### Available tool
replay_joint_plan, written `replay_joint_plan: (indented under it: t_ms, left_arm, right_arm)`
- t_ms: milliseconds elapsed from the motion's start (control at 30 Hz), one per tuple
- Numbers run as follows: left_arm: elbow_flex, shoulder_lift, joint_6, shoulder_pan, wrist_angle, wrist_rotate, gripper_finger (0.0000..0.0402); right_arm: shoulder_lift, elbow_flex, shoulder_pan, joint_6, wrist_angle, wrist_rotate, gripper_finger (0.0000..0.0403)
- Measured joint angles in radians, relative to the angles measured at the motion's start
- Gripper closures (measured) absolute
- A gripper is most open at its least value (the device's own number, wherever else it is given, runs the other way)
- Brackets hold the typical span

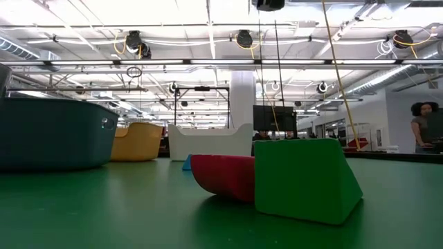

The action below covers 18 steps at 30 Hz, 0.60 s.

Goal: Sort & place blocks by color
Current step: Put the right green block into the black bin

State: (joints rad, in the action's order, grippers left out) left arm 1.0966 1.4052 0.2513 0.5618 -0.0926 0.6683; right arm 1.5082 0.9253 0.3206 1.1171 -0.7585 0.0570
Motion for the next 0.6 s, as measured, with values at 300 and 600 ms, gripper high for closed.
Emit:
replay_joint_plan:
  t_ms: [300,600]
  left_arm:
    - [0.000,0.000,-0.022,-0.042,-0.017,-0.049,0.0201]
    - [0.000,-0.001,-0.090,-0.115,0.000,-0.185,0.0204]
  right_arm:
    - [0.001,0.000,-0.044,-0.004,-0.032,-0.036,0.0290]
    - [0.003,0.000,-0.072,-0.006,-0.024,-0.037,0.0290]
